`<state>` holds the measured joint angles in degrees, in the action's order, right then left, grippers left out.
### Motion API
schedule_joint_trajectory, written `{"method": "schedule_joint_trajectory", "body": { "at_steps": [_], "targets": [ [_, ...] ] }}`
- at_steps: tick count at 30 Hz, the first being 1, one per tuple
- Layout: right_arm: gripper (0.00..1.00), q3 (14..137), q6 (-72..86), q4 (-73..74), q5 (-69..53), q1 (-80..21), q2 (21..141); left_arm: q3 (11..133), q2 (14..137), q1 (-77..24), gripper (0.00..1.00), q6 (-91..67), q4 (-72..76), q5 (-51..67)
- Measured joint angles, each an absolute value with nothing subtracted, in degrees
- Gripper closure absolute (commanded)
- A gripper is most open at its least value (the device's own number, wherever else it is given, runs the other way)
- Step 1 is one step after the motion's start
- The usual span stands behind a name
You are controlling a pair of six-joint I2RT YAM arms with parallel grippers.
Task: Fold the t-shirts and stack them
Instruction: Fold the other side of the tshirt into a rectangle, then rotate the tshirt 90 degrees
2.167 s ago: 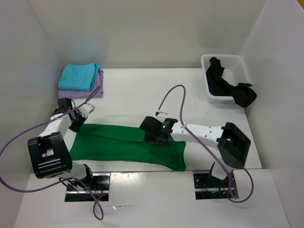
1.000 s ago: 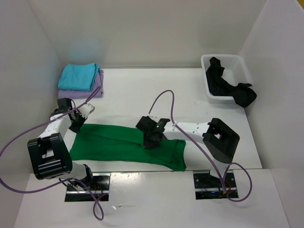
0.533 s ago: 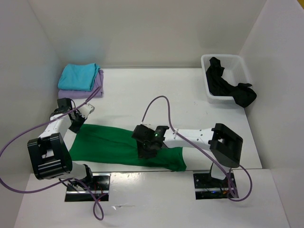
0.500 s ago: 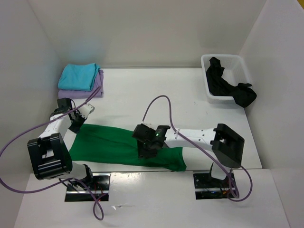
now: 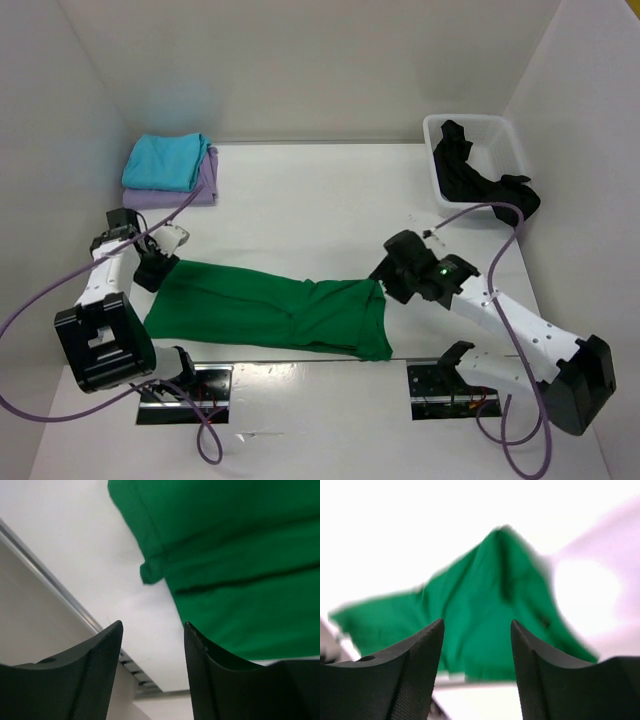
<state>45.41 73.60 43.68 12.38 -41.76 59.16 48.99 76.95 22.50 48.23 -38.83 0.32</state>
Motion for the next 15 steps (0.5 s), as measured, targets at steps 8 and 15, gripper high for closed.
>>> {"method": "schedule_joint_trajectory", "body": {
  "at_steps": [8,15],
  "targets": [
    [0.30,43.7,62.7,39.3,10.5,-27.6,65.9,58.1,76.0,29.8,0.23,48.4,-43.0,4.8],
    [0.30,43.8,57.3,35.4,6.9,-27.6,78.6,63.7,84.4,26.0,0.17,41.2,-39.5,12.6]
  ]
}}
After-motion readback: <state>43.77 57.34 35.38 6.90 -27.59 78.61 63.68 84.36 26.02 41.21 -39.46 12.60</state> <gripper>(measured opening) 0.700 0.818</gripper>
